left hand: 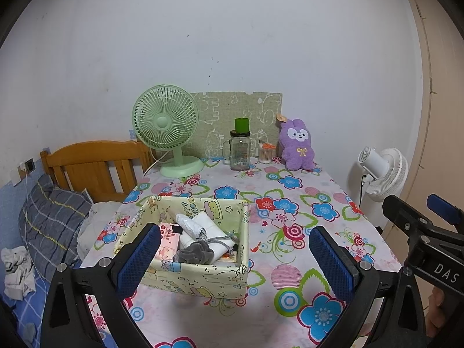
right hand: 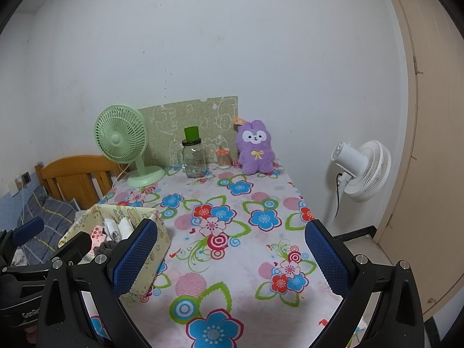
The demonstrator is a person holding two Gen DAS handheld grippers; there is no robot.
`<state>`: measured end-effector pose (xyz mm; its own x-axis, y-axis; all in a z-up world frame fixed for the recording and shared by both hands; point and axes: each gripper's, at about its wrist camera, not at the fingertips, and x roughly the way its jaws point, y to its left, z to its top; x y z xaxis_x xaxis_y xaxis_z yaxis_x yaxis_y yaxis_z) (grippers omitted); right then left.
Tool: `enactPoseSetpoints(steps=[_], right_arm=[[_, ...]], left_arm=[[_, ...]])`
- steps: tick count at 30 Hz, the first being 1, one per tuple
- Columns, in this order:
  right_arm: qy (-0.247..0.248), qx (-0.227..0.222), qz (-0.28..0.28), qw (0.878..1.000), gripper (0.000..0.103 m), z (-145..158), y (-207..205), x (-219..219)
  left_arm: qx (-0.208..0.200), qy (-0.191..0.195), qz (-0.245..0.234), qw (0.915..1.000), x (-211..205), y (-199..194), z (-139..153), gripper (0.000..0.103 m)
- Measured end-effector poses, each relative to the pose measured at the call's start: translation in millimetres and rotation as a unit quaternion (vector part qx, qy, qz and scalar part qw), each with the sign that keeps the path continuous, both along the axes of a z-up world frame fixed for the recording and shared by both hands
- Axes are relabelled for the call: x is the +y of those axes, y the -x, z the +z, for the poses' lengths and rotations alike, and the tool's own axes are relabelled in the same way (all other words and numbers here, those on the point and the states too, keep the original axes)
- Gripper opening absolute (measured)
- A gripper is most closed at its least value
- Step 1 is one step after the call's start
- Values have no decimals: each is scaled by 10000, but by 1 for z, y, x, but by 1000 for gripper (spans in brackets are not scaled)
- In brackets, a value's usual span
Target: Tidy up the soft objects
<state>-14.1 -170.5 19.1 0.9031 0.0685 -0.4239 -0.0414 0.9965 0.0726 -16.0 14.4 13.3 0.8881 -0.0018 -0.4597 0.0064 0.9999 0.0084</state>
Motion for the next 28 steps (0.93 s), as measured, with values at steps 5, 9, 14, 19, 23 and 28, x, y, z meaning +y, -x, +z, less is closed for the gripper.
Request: enactPoseSetpoints(steps=[5, 9, 14, 19, 23, 28], right_arm=[[0, 1, -3, 10000, 103, 0, 0, 0], [-8, 1, -1, 10000, 103, 0, 0, 0], [-41, -7, 8, 10000, 103, 0, -1, -1], [-89, -10, 0, 10000, 103, 2, -3, 0], [-91, -9, 0, 10000, 103, 2, -3, 0], [-92, -2, 11, 10000, 103, 1, -3, 1]], left_arm=[[10, 0, 5, 10000, 0, 0, 0, 103], [3, 7, 0, 10000, 1, 0, 0, 103], [-4, 6, -18, 10000, 1, 1, 0, 103], [-17, -13, -24, 10000, -1, 0, 0, 103], [-13, -11, -20, 10000, -1, 1, 0, 103], [-8, -19, -9, 10000, -1, 0, 0, 103]])
